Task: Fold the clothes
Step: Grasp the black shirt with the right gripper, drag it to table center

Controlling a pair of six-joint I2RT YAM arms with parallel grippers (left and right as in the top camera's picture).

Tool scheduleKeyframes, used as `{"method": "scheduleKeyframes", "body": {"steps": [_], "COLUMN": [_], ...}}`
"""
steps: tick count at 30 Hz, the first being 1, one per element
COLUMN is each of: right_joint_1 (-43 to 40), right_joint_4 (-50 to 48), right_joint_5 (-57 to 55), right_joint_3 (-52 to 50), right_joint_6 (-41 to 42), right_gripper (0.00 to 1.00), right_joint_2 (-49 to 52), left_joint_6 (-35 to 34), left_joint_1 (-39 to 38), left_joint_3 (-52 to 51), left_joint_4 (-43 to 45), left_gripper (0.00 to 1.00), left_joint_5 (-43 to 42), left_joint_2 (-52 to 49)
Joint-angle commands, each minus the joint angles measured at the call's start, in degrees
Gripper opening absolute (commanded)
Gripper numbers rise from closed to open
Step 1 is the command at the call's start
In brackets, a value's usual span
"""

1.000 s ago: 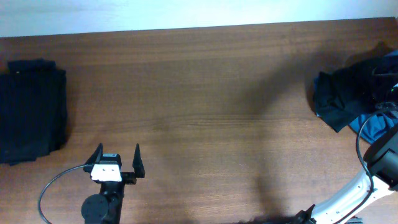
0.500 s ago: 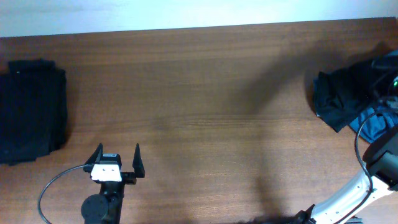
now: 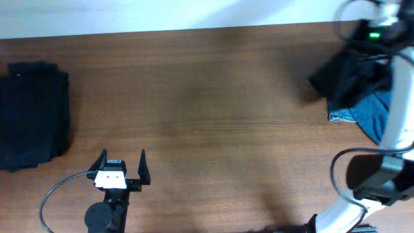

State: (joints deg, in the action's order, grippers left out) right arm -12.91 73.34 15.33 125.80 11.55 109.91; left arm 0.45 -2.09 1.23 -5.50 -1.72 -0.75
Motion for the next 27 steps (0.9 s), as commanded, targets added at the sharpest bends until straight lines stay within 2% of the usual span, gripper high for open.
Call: {"method": "scheduleKeyframes", "body": {"steps": [1,10,17,18,19,20,21,22,23,27], "right_joint_1": [8.31,31.67,41.79,42.62,43.32,43.8,44.11,44.22,44.24,43.15], "right_joint_4": [1.92,3.04,1.81,1.79,1.73,1.6,1.38,1.2,0.92,-0.52], "right_joint_5": [0.57,-1.18,-6.56,-7.08,-7.54,-7.89,-8.17,-8.15,-8.13,-8.5], "right_joint_3": [0.52,0.48,0.39,0.39,0.37,0.37,0.37,0.37,0.37,0.57], "right_joint_6": [-0.83,-0.79,-0.76,-0.76,-0.76,-0.76,-0.79,-0.79,-0.79,-2.95], "right_gripper": [0.04,0.04,0.05,0.14,0.42,0.64,0.81,0.92,0.98,0.99], "right_joint_2": [-0.52,-0.52,0.63,0.87,1.14,1.33,1.55,1.6,1.6,1.11], "left_joint_6": [0.28,0.28,0.28,0.28,0.28,0.26,0.28,0.28,0.28,0.28], "left_joint_1": [0.28,0.28,0.28,0.28,0.28,0.28,0.28,0.28,0.28,0.28], "left_joint_3": [-0.07,-0.07,-0.07,-0.07,-0.07,-0.07,-0.07,-0.07,-0.07,-0.07], "left_joint_4": [-0.33,-0.33,-0.33,-0.33,-0.33,-0.33,-0.35,-0.35,-0.35,-0.35], "left_gripper": [0.99,0.99,0.99,0.99,0.99,0.99,1.0,0.99,0.99,0.99], "left_joint_5": [-0.46,-0.46,-0.46,-0.46,-0.46,-0.46,-0.46,-0.46,-0.46,-0.46], "left_joint_2": [0.09,0.09,0.09,0.09,0.09,0.09,0.09,0.09,0.09,0.09]}}
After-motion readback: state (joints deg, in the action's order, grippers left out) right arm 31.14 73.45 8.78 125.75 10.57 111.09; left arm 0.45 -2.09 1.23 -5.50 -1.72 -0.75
